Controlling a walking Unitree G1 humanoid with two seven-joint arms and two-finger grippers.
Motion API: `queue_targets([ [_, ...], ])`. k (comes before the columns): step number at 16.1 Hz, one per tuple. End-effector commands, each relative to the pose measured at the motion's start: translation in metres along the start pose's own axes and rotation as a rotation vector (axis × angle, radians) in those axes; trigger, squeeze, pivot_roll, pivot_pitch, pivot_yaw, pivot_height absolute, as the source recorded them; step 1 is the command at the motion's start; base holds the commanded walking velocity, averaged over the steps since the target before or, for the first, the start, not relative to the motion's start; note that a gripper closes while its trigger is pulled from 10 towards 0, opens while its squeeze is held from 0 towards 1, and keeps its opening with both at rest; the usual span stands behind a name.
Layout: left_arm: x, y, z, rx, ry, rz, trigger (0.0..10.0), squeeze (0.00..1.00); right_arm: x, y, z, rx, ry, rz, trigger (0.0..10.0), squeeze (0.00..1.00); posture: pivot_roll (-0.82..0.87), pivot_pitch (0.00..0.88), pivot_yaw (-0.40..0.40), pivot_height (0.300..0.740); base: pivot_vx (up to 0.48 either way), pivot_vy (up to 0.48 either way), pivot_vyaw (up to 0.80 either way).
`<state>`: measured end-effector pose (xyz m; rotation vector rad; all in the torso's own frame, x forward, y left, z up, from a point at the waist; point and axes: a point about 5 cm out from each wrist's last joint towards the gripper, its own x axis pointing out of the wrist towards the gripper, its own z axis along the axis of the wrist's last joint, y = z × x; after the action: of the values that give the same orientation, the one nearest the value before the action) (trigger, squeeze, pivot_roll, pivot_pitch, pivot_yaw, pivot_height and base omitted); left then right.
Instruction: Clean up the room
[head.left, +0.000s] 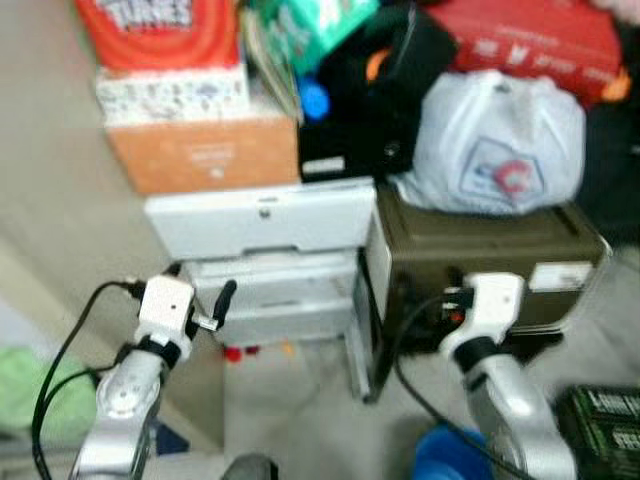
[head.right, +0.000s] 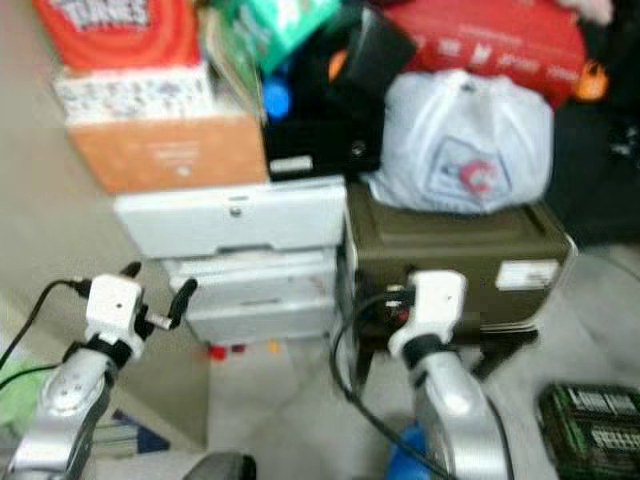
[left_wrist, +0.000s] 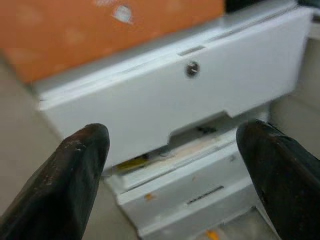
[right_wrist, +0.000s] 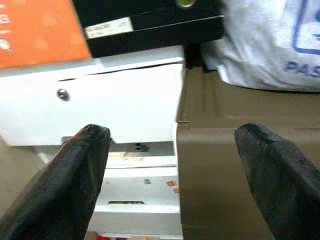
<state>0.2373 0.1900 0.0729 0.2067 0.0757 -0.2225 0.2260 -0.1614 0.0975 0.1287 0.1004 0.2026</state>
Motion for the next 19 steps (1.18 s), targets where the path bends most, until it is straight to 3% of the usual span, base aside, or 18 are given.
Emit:
queue_targets([
  [1, -0.001, 0.002, 0.003, 0.007, -0.009, 0.007, 10.0, 0.00, -0.003, -0.007, 0.003, -0.018, -0.004, -0.023, 10.0, 0.00, -0.07, 0.037, 0.010, 0.740, 0.000, 0.000, 0.80],
  [13, -0.001, 0.004, 0.005, 0.010, -0.016, 0.018, 10.0, 0.00, 0.000, -0.005, 0.004, -0.007, -0.007, -0.013, 10.0, 0.00, -0.07, 0.041, 0.011, 0.740, 0.000, 0.000, 0.80],
  [19, -0.007, 0.014, -0.001, 0.005, 0.013, 0.137, 10.0, 0.00, 0.004, -0.002, 0.000, 0.006, 0.017, 0.045, 10.0, 0.00, -0.06, 0.034, 0.000, 0.740, 0.000, 0.000, 0.80],
])
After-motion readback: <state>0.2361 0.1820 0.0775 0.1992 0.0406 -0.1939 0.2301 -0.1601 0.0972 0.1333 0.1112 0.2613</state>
